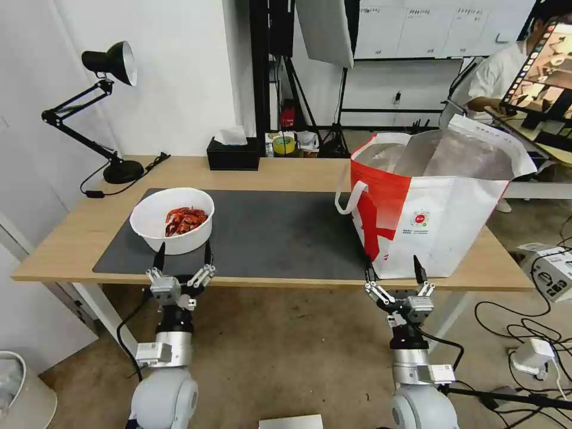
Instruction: Pick up the trash from the table and place it into the takeout bag.
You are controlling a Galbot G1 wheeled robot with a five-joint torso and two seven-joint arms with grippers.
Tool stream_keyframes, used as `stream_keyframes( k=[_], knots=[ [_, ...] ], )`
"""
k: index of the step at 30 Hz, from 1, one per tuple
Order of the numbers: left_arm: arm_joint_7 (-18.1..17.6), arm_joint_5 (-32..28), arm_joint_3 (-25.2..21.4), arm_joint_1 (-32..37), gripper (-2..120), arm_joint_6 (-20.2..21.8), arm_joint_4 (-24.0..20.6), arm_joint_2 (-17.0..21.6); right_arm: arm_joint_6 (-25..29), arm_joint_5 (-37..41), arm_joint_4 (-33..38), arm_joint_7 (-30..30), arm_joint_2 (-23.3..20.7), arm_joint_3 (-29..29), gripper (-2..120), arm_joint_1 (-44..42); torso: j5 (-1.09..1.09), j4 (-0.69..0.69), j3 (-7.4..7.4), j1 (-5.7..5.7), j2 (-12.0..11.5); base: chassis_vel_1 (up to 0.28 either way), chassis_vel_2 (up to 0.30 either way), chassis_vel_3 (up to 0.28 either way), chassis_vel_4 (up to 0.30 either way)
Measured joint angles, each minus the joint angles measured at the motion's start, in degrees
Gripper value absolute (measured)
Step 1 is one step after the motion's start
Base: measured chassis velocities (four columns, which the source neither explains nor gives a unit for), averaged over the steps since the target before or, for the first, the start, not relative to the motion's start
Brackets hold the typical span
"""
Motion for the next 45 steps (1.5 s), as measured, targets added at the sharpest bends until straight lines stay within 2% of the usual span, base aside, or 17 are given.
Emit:
stream_keyframes(
  k=[8,21,31,42,45],
  knots=[
    [-1.07,-1.46,-0.4,-2.14,100,2.37,0.22,2.17,-0.01,0.04,0.0,-0.02,-0.24,0.02,100,-0.13,0.0,0.0,0.0,0.0,0.0,0.0,0.0,0.0,0.0],
    [-6.32,-8.01,-1.96,-8.18,100,9.69,1.25,7.1,-0.17,0.09,0.21,-0.02,-1.09,-0.28,100,0.21,-0.01,0.0,0.0,0.0,0.01,0.0,0.0,0.0,0.0],
    [-10.29,-12.03,-0.95,-16.12,100,15.98,4.28,11.31,-0.52,-0.43,0.79,-0.03,-1.35,-0.53,100,-0.3,-0.01,0.0,0.0,0.0,0.01,0.0,0.0,0.0,0.0],
    [-12.33,-14.97,-0.79,-20.08,100,19.07,7.2,13.7,-0.57,-0.89,1.1,-0.01,-0.95,-0.54,100,-0.77,0.0,0.0,0.0,0.0,0.01,0.0,0.0,0.0,0.0],
    [-12.97,-17.43,-0.74,-21.58,100,21.39,7.89,14.83,-0.56,-1.09,1.14,-0.01,-0.69,-0.52,100,-1.03,-0.01,0.0,0.0,0.0,0.01,0.0,0.0,0.0,0.0]
  ],
)
